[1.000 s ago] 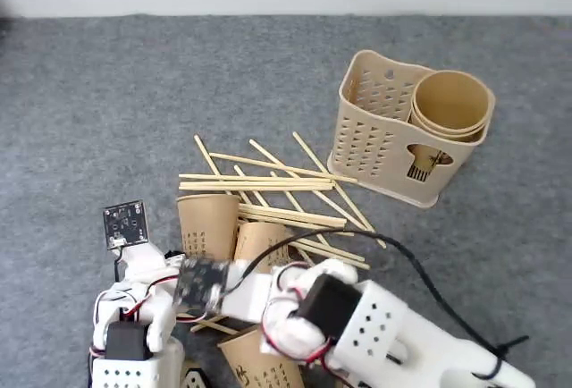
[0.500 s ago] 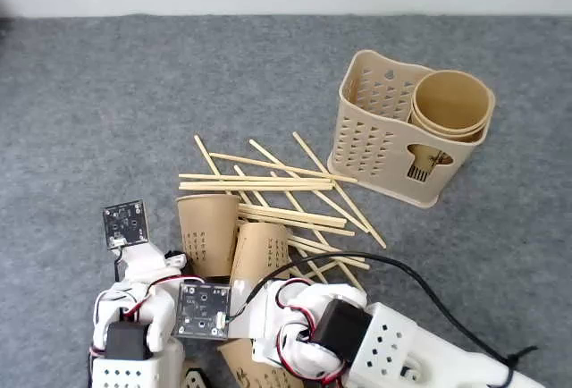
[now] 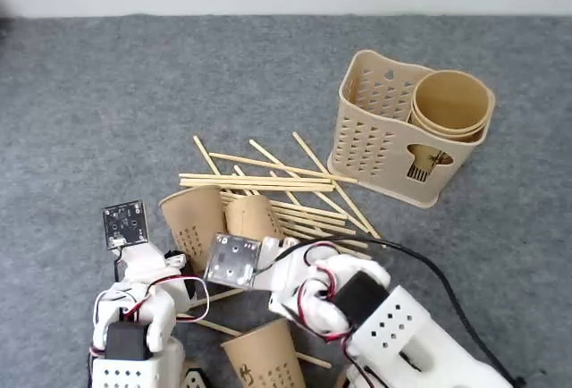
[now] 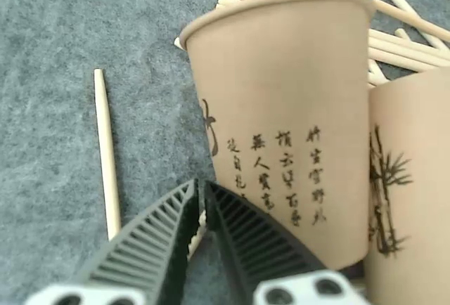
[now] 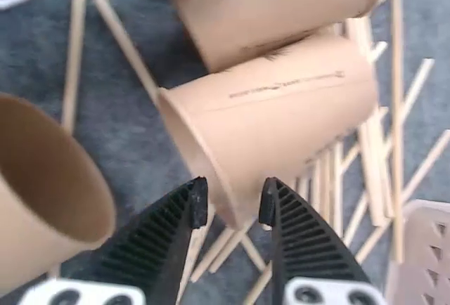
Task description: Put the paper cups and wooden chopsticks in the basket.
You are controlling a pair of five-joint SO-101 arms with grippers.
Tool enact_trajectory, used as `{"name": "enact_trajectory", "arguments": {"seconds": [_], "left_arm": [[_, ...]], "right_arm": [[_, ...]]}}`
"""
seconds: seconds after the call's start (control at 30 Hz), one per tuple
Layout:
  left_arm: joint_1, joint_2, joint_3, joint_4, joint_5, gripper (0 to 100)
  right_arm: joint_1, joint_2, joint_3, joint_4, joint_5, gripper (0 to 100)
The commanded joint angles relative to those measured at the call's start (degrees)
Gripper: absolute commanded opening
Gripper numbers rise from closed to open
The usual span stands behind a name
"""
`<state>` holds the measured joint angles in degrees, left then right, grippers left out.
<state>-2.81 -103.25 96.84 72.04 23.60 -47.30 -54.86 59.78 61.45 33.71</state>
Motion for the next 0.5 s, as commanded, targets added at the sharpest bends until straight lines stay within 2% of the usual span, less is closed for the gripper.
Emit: {"name": "enact_trajectory", "arguments": {"seconds": [0.0, 0.2, 0.47], "left_arm": [[0.2, -0.7, -0.5, 0.2, -0.3, 1], [0.2, -0.7, -0.5, 0.2, -0.3, 1], [0.2, -0.7, -0.5, 0.2, -0.3, 1]], "right_arm": [[1.7, -0.9, -0.2, -3.2, 0.8, 14.3], [1.7, -0.7, 0.2, -8.1, 0.6, 3.5], [1.8, -0.9, 0.1, -10.2, 0.5, 1.6]]}}
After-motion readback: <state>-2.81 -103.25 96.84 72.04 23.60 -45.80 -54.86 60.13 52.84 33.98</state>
